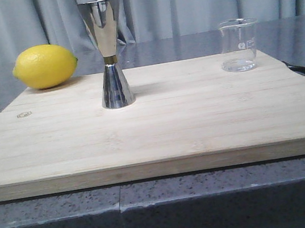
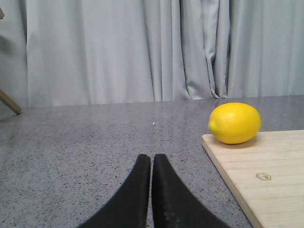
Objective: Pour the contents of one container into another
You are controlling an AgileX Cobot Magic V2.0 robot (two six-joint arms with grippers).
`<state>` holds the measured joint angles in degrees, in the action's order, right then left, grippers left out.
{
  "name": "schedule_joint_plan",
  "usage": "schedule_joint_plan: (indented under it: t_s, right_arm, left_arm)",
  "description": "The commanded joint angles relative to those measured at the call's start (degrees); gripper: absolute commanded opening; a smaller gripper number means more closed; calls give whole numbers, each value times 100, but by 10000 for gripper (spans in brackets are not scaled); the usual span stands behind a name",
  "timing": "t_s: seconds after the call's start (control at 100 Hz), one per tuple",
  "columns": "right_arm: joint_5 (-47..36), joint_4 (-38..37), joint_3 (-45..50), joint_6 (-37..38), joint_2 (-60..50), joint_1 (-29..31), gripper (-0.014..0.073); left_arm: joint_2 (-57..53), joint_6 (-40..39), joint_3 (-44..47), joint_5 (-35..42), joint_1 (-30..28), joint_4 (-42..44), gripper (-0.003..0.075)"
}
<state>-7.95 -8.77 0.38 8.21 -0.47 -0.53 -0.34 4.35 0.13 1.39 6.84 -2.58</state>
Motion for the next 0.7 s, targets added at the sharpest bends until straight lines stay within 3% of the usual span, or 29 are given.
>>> schedule_joint_plan:
  t_s: [0.0,0.11,0.4,0.69]
  right_arm:
    - [-904,102,228,-132,-132,53,-71]
    - [-242,275,211,-181,-132,58,-71]
    - [185,282,211,-205,-132,468,-71]
    - [308,282,211,-205,-132,463,-71]
  left_arm:
    - [-145,-60,24,441,-14,-5,-19]
    - [-145,-60,24,441,-14,-5,-19]
    - [-145,-60,24,441,-14,-5,-19]
    - [-145,-60,24,441,-14,-5,-19]
